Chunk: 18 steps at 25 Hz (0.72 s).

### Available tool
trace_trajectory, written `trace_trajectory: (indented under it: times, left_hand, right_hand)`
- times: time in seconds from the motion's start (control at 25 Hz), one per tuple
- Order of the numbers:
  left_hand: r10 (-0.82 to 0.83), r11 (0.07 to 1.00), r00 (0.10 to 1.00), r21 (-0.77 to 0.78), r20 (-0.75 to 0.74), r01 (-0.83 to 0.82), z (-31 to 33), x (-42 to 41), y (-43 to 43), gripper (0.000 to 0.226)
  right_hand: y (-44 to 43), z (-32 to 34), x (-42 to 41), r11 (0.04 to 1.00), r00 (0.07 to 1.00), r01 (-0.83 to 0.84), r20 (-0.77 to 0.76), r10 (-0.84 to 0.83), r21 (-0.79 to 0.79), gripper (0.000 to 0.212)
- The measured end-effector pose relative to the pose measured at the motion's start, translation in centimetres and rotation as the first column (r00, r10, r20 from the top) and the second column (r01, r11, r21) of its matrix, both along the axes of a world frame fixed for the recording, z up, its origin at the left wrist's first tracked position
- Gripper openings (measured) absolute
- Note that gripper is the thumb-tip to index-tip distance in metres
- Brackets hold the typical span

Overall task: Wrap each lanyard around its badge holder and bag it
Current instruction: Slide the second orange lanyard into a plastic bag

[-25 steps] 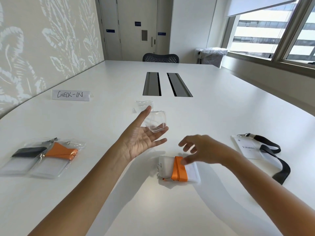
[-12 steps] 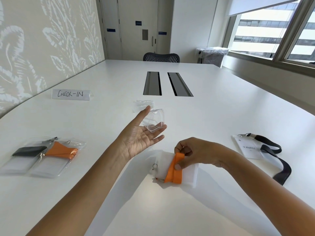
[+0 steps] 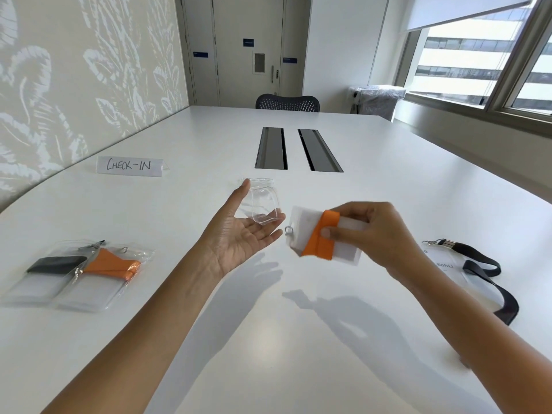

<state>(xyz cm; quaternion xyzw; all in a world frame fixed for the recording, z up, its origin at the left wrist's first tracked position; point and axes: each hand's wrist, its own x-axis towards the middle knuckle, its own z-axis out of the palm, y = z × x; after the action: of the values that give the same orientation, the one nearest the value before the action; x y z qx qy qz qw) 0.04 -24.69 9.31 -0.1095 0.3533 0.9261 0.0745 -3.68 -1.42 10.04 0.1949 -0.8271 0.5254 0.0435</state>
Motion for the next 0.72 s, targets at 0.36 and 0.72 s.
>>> trace_trajectory:
  times: [0.36,0.72]
  left_hand:
    - [-0.114,0.993,0.993,0.043,0.01,0.114,0.0,0.5,2.3,0.075]
    - [-0.095,0.995,0.995,0.025,-0.018,0.095,0.0,0.6,3.0,0.08]
  right_hand:
    - [-1.7,0.0,2.8,0.994,0.869,0.025,-0.49,-0.076,-0.11,0.024]
    - [-2.2,-0.7,3.2,0.998,0.743,0.064,-0.667,-0.061,-0.02,0.012]
